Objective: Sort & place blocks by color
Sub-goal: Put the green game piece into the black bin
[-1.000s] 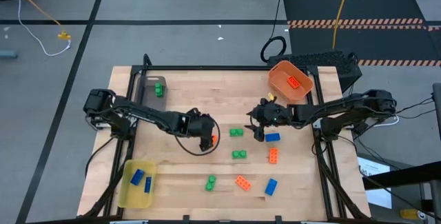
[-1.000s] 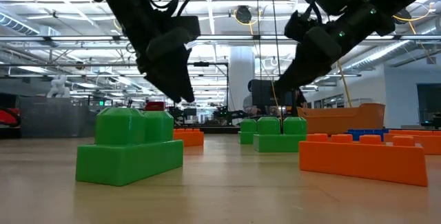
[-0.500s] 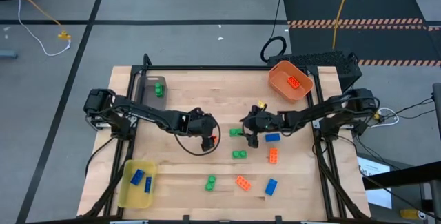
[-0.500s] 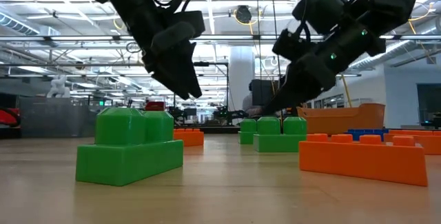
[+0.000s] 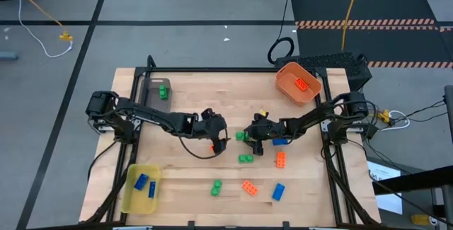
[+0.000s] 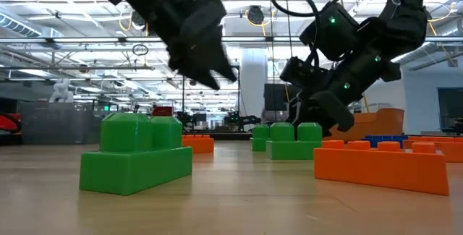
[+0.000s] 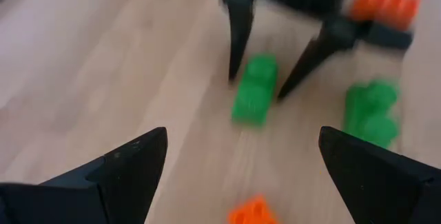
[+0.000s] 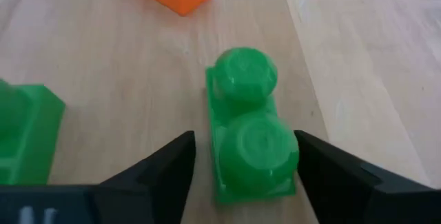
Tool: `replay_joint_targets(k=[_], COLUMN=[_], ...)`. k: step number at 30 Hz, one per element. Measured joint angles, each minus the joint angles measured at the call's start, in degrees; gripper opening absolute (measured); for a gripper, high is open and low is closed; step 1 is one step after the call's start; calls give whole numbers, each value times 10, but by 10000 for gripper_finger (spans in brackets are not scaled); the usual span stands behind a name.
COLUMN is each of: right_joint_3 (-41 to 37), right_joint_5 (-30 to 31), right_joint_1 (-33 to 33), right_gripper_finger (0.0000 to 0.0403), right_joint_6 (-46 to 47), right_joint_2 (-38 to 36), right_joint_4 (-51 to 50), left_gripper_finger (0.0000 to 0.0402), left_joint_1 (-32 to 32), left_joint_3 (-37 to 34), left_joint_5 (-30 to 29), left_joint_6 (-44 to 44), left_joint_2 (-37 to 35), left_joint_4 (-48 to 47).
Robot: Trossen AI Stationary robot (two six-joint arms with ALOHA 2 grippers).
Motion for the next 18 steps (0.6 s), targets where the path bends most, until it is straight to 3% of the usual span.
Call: replay_joint_targets(k=[7,13,18], right_joint_3=[0,0,-1], right_joint_5=[2,2,4], right_joint_1=[0,0,0], right_gripper_finger=[117,117,117], right_joint_6=[-11,-13,-38], right_joint_2=[8,3,-32], right_joint_4=[25,24,34], left_gripper_finger=[379,379,379], left_joint_1=[20,26,20], left_joint_3=[0,0,0], left_joint_5=[2,2,17], left_joint_6=[15,21,85], left_joint_2=[0,0,0], left_joint_4=[36,39,56])
